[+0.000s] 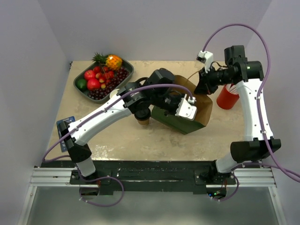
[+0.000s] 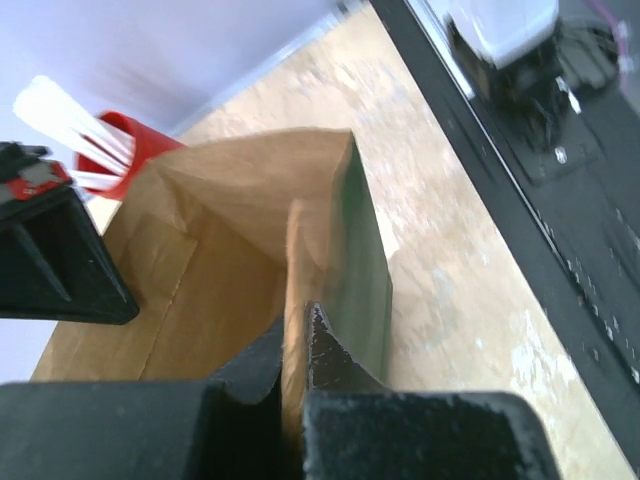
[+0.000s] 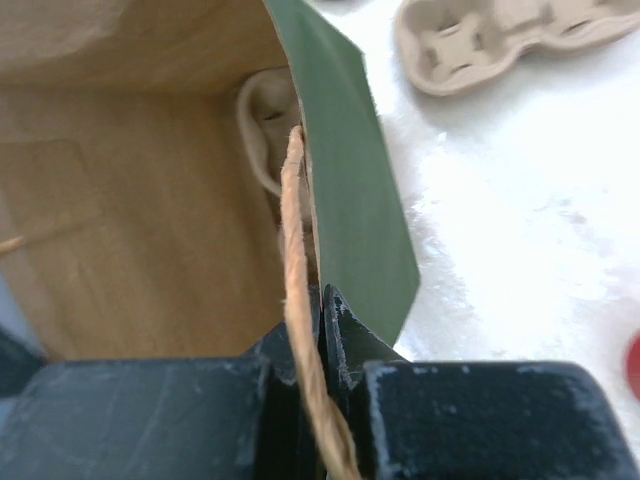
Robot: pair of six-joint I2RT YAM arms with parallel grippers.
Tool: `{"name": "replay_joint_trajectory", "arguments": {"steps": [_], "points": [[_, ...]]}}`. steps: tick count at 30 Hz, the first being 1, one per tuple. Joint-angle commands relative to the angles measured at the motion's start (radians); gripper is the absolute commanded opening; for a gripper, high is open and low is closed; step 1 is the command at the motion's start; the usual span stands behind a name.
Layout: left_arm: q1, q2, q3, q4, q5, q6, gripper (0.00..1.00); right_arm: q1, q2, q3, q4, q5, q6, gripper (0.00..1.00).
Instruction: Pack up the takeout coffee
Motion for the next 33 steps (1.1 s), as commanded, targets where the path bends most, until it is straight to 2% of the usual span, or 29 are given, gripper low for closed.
{"name": "replay_joint_trajectory", "arguments": {"steps": [1, 7, 10, 13, 16, 17, 21, 22, 23, 24, 26, 29, 32, 33], "points": [[0.002, -0.027, 0.065, 0.139, 0.004, -0.175, 0.00, -0.005, 0.014, 0.185, -0.076, 0.058, 0.065, 0.03], [0.004, -0.042, 0.077, 0.277, -0.062, -0.280, 0.00, -0.008, 0.094, 0.423, -0.077, 0.131, 0.080, 0.00], [0.019, -0.052, 0.082, 0.346, -0.074, -0.360, 0.00, -0.010, 0.105, 0.444, -0.074, 0.137, 0.052, 0.00], [0.042, -0.058, 0.083, 0.412, -0.070, -0.457, 0.00, -0.008, 0.111, 0.444, -0.074, 0.160, 0.036, 0.05], [0.054, -0.067, 0.074, 0.456, -0.062, -0.509, 0.00, -0.010, 0.108, 0.451, -0.074, 0.183, 0.025, 0.21], [0.056, -0.076, 0.062, 0.466, -0.060, -0.517, 0.00, -0.010, 0.105, 0.454, -0.067, 0.191, 0.026, 0.37], [0.063, -0.108, -0.034, 0.530, -0.059, -0.531, 0.00, -0.010, 0.076, 0.476, -0.018, 0.221, 0.071, 0.59], [0.065, -0.140, -0.077, 0.553, -0.054, -0.537, 0.00, -0.008, 0.065, 0.468, -0.005, 0.206, 0.074, 0.62], [0.068, -0.162, -0.201, 0.587, -0.048, -0.557, 0.00, -0.008, 0.038, 0.454, 0.022, 0.198, 0.075, 0.64], [0.083, -0.183, -0.278, 0.692, -0.025, -0.590, 0.00, -0.008, 0.021, 0.431, 0.039, 0.195, 0.086, 0.67], [0.093, -0.226, -0.478, 0.795, -0.001, -0.653, 0.00, -0.008, -0.022, 0.323, 0.070, 0.186, 0.091, 0.70], [0.086, -0.228, -0.629, 0.894, 0.019, -0.612, 0.02, -0.010, -0.047, 0.154, 0.056, 0.143, 0.066, 0.76], [0.077, -0.234, -0.671, 0.869, 0.027, -0.560, 0.14, -0.010, -0.071, 0.085, 0.053, 0.111, 0.051, 0.79], [0.073, -0.242, -0.676, 0.871, 0.033, -0.557, 0.15, -0.008, -0.085, 0.085, 0.058, 0.102, 0.054, 0.79]]}}
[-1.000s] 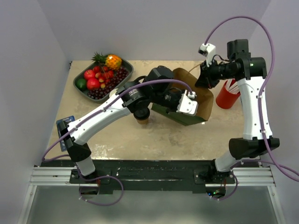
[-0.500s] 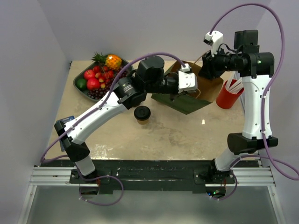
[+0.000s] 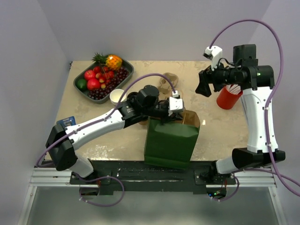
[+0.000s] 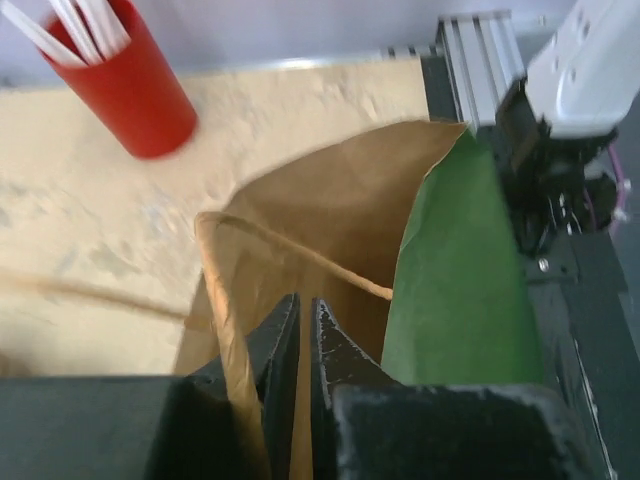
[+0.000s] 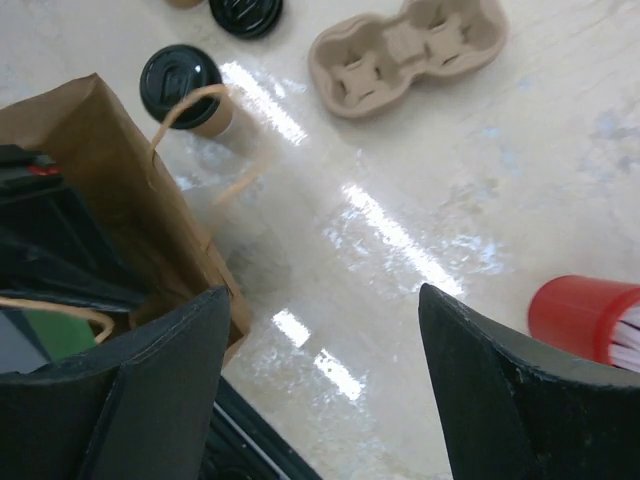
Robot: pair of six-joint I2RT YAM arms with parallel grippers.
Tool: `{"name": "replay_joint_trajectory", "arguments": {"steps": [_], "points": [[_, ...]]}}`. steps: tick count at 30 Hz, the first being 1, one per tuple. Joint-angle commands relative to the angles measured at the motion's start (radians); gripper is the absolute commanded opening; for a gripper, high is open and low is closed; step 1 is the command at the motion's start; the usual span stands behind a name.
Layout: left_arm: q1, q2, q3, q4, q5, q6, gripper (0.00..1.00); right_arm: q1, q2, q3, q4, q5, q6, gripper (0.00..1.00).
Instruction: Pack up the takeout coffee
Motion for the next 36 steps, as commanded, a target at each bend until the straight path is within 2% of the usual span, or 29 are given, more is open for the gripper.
{"name": "replay_joint_trajectory", "arguments": {"steps": [1, 2, 4, 9, 13, 18, 21, 22, 25, 26, 29, 36], "points": [[-0.015, -0.037, -0.038, 0.117, 0.053, 0.026, 0.15, -0.004, -0.017, -0.042, 0.025, -0.061, -0.006, 0.80], [-0.021, -0.042, -0.029, 0.113, 0.059, 0.033, 0.08, -0.002, -0.017, -0.037, 0.039, -0.053, -0.004, 0.80], [-0.027, -0.038, 0.024, 0.113, 0.066, 0.049, 0.00, -0.004, -0.008, -0.027, 0.043, -0.030, -0.004, 0.80], [-0.038, 0.001, 0.193, 0.027, 0.120, 0.071, 0.00, -0.013, 0.030, -0.001, 0.033, -0.075, 0.020, 0.80], [-0.053, 0.018, 0.311, 0.012, 0.120, 0.083, 0.00, -0.027, 0.078, 0.111, 0.019, -0.088, 0.021, 0.80], [-0.072, 0.025, 0.337, -0.019, 0.106, 0.122, 0.00, -0.053, 0.119, 0.170, -0.018, -0.136, 0.005, 0.80], [-0.072, 0.016, 0.285, -0.013, 0.096, 0.137, 0.00, -0.056, 0.099, 0.128, 0.011, -0.131, 0.004, 0.80], [-0.072, 0.003, 0.214, -0.002, 0.089, 0.151, 0.00, -0.054, 0.092, 0.098, 0.019, -0.131, 0.004, 0.80], [-0.073, -0.019, 0.042, 0.024, 0.059, 0.186, 0.28, -0.056, 0.067, 0.021, 0.040, -0.130, 0.002, 0.80], [-0.075, -0.024, 0.008, 0.050, 0.050, 0.188, 0.40, -0.056, 0.064, 0.004, 0.039, -0.131, 0.001, 0.80], [-0.075, -0.037, -0.006, 0.059, 0.039, 0.177, 0.51, -0.056, 0.061, -0.022, 0.017, -0.130, -0.018, 0.80], [-0.075, -0.011, 0.138, -0.085, 0.100, 0.252, 0.55, -0.068, 0.049, -0.016, -0.036, -0.113, -0.055, 0.80]]}}
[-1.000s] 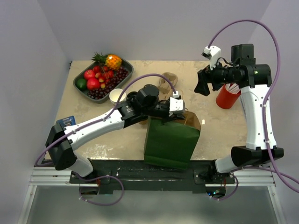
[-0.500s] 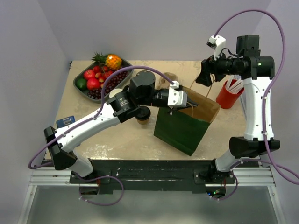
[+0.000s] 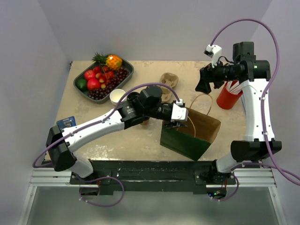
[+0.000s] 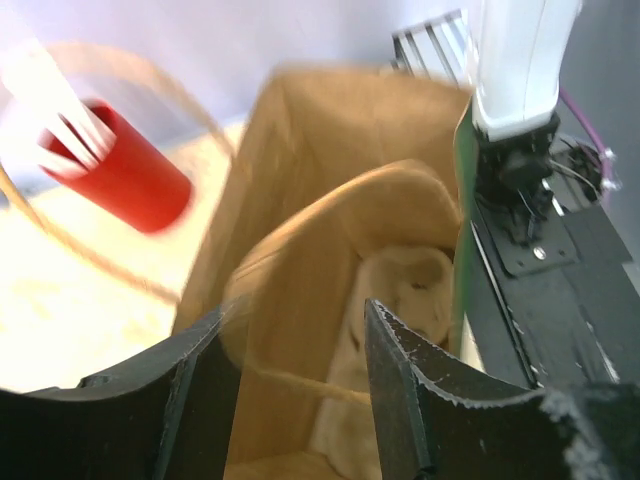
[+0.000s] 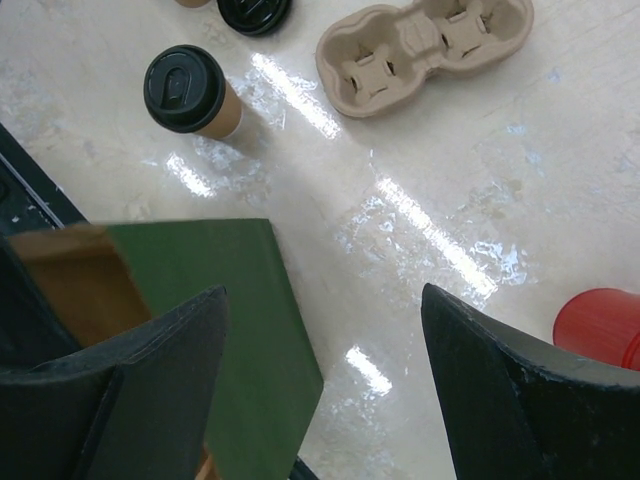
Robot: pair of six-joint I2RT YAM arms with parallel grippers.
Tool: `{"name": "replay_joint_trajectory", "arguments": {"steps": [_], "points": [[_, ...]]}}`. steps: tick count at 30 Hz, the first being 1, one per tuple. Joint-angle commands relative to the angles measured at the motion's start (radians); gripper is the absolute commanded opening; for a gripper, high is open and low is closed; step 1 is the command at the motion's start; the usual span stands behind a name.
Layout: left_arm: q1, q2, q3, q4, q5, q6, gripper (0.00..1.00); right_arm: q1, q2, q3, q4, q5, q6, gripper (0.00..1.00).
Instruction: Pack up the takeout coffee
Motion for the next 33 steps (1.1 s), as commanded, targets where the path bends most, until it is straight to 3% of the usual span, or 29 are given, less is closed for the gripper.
{"name": "replay_joint_trajectory", "arguments": {"steps": [1, 8, 15, 24, 27, 28, 29, 32, 33], "points": [[-0.004, -0.021, 0.115, -0.030, 0.056, 0.066, 0.55, -0.014, -0.039, 0.014, -0.045, -0.020, -0.033, 0.80], [-0.004, -0.024, 0.221, -0.048, 0.073, 0.008, 0.56, -0.104, -0.047, 0.147, -0.119, -0.155, 0.012, 0.80], [-0.004, -0.026, 0.234, -0.073, 0.083, 0.001, 0.52, -0.104, -0.160, -0.075, -0.119, -0.088, -0.044, 0.80], [-0.004, -0.033, 0.214, -0.098, 0.093, 0.015, 0.36, -0.104, -0.225, -0.213, -0.119, -0.094, -0.067, 0.78], [-0.004, -0.033, 0.217, -0.093, 0.097, 0.012, 0.17, -0.104, -0.214, -0.203, -0.117, -0.138, -0.082, 0.63], [-0.004, -0.033, 0.221, -0.092, 0.096, 0.012, 0.05, -0.104, -0.209, -0.193, -0.119, -0.158, -0.082, 0.44], [-0.004, -0.033, 0.224, -0.087, 0.094, 0.012, 0.00, -0.104, -0.194, -0.180, -0.119, -0.180, -0.080, 0.32], [0.001, -0.029, 0.263, -0.093, 0.068, 0.021, 0.00, -0.104, -0.162, -0.068, -0.116, -0.256, -0.079, 0.00], [0.004, -0.026, 0.276, -0.096, 0.058, 0.030, 0.00, -0.104, -0.141, 0.008, -0.110, -0.284, -0.073, 0.00]]}}
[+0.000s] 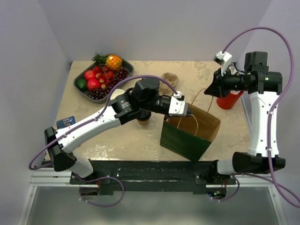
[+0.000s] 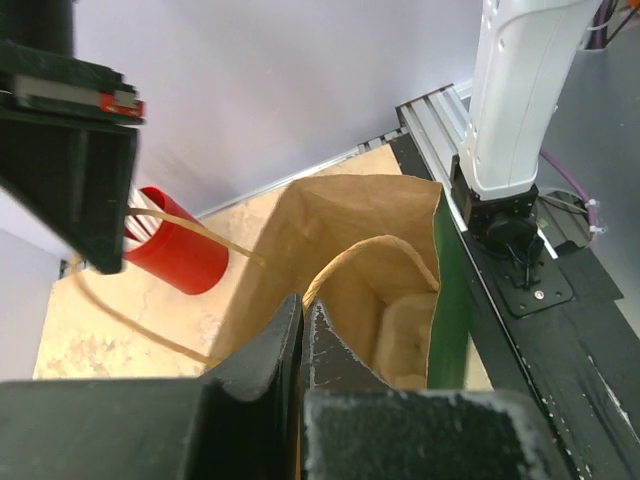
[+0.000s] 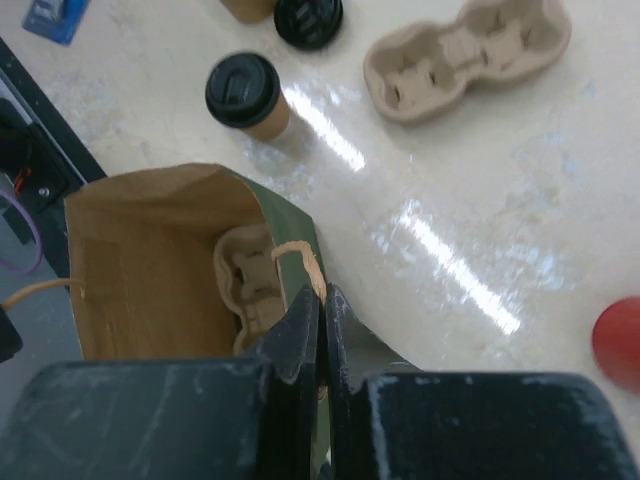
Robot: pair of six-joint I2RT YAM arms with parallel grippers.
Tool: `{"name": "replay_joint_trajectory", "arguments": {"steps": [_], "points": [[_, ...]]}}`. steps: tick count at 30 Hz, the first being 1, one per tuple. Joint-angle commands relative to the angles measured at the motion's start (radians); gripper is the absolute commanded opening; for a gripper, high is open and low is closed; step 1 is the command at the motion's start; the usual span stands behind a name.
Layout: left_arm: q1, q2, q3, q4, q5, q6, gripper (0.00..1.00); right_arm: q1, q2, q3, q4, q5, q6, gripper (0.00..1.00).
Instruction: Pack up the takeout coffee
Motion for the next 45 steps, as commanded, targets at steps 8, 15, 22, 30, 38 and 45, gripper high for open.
{"name": "replay_joint_trajectory", "arguments": {"steps": [8, 15, 22, 30, 38, 45], "points": [[0.019, 0.011, 0.234, -0.007, -0.063, 0.056, 0.00, 0.002, 0.084, 0.397, 0.109, -0.125, 0.153, 0.00], [0.019, 0.045, 0.298, 0.031, -0.117, 0.091, 0.00, 0.002, 0.124, 0.495, 0.206, -0.074, 0.213, 0.00], [0.022, 0.055, 0.324, 0.039, -0.137, 0.102, 0.00, 0.002, 0.127, 0.494, 0.267, -0.071, 0.247, 0.00], [0.027, 0.061, 0.312, 0.051, -0.137, 0.067, 0.00, 0.002, 0.121, 0.431, 0.289, -0.097, 0.264, 0.00], [0.027, 0.062, 0.272, 0.050, -0.155, 0.060, 0.07, 0.002, 0.101, 0.297, 0.283, -0.093, 0.214, 0.10], [0.042, -0.050, -0.102, 0.074, -0.108, 0.111, 0.78, 0.000, 0.067, 0.057, 0.180, -0.126, 0.079, 0.99]]}}
